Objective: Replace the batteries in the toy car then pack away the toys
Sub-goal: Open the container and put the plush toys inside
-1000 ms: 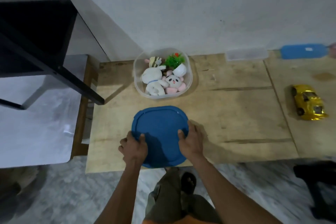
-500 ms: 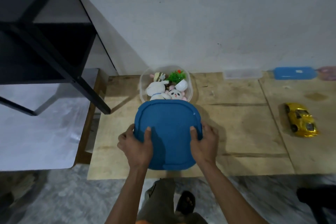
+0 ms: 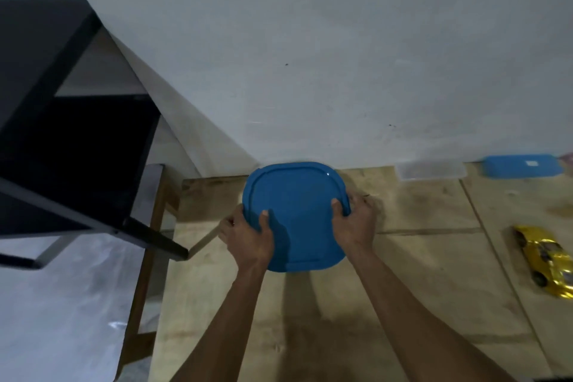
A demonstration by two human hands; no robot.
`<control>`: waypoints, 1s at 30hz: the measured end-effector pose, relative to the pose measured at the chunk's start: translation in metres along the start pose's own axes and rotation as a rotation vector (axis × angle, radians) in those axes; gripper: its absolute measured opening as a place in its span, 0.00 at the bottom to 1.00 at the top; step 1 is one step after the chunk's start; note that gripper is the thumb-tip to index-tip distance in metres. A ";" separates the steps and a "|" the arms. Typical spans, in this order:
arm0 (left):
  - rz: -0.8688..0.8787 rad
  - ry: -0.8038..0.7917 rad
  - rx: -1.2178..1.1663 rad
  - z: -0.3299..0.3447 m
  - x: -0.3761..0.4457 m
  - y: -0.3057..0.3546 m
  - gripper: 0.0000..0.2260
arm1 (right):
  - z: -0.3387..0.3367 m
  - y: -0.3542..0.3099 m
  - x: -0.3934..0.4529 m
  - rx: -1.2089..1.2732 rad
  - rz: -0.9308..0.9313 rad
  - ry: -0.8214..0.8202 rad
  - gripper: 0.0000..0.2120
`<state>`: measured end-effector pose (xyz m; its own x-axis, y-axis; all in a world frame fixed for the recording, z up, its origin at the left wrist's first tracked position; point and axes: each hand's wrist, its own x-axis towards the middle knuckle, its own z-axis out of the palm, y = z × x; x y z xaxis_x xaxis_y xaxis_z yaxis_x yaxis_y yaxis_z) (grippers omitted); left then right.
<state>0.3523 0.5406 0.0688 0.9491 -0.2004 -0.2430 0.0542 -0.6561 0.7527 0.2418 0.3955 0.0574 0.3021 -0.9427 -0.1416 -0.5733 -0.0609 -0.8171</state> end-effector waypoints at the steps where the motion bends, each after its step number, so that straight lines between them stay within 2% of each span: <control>1: -0.010 -0.001 0.017 0.002 0.006 -0.001 0.29 | 0.004 -0.002 0.004 0.006 0.012 -0.006 0.20; 7: -0.032 -0.004 0.108 0.017 0.036 -0.004 0.25 | 0.026 -0.005 0.024 -0.054 0.001 -0.036 0.20; 12: 0.001 -0.015 0.072 0.029 0.039 -0.005 0.22 | 0.028 0.001 0.029 -0.129 -0.049 -0.002 0.18; 17: 0.060 -0.007 -0.008 0.032 0.038 -0.009 0.18 | 0.031 0.008 0.034 -0.080 -0.072 -0.056 0.19; 20: 0.111 -0.030 0.030 0.031 0.040 -0.012 0.19 | 0.032 0.008 0.035 -0.096 -0.086 -0.082 0.19; 24: 0.151 -0.032 0.055 0.028 0.031 -0.018 0.21 | 0.026 0.018 0.028 -0.126 -0.108 -0.178 0.23; 27: 0.138 -0.035 0.011 0.029 0.028 -0.020 0.22 | 0.029 0.024 0.025 -0.157 -0.086 -0.178 0.25; 30: 0.144 -0.033 0.054 0.034 0.031 -0.020 0.25 | 0.032 0.023 0.027 -0.218 -0.108 -0.218 0.36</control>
<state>0.3699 0.5230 0.0261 0.9350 -0.3187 -0.1557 -0.0994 -0.6568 0.7474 0.2606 0.3795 0.0168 0.5130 -0.8357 -0.1961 -0.6712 -0.2480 -0.6986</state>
